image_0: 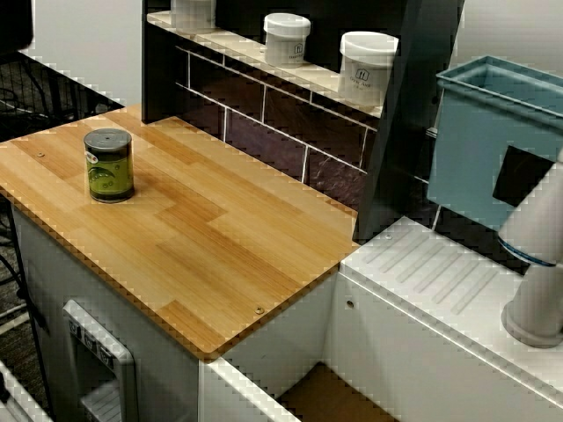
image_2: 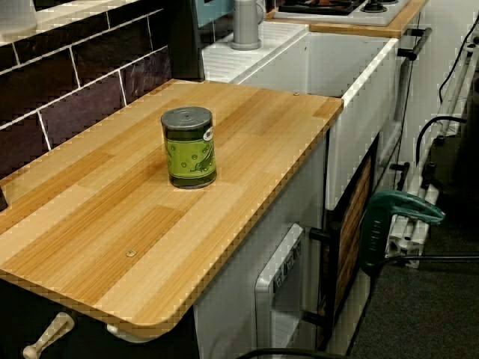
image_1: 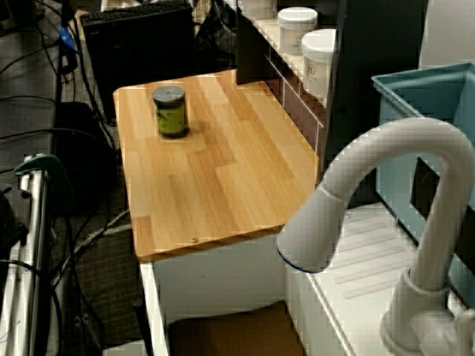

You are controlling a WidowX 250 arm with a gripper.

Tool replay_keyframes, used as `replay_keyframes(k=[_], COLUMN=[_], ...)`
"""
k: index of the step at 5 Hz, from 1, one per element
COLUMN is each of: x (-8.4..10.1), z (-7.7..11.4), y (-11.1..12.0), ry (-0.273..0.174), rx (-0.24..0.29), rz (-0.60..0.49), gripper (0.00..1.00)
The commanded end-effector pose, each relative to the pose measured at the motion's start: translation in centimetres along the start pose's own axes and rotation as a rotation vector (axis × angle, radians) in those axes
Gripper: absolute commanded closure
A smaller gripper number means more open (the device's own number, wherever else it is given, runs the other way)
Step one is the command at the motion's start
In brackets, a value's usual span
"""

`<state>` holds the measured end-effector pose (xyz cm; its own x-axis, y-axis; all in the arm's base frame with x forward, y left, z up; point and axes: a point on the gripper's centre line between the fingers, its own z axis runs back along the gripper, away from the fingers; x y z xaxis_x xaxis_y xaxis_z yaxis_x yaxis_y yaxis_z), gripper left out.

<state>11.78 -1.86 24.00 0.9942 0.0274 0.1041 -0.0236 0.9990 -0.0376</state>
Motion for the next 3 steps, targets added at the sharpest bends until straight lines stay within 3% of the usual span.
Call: replay_keyframes(k=[1, 3], x=[0.0, 2.5], z=[0.0, -2.7], y=[0.0, 4.4], ry=[0.000, -0.036], rx=[0.000, 0.039], rz=[0.000, 0.051], gripper=[0.00, 0.00])
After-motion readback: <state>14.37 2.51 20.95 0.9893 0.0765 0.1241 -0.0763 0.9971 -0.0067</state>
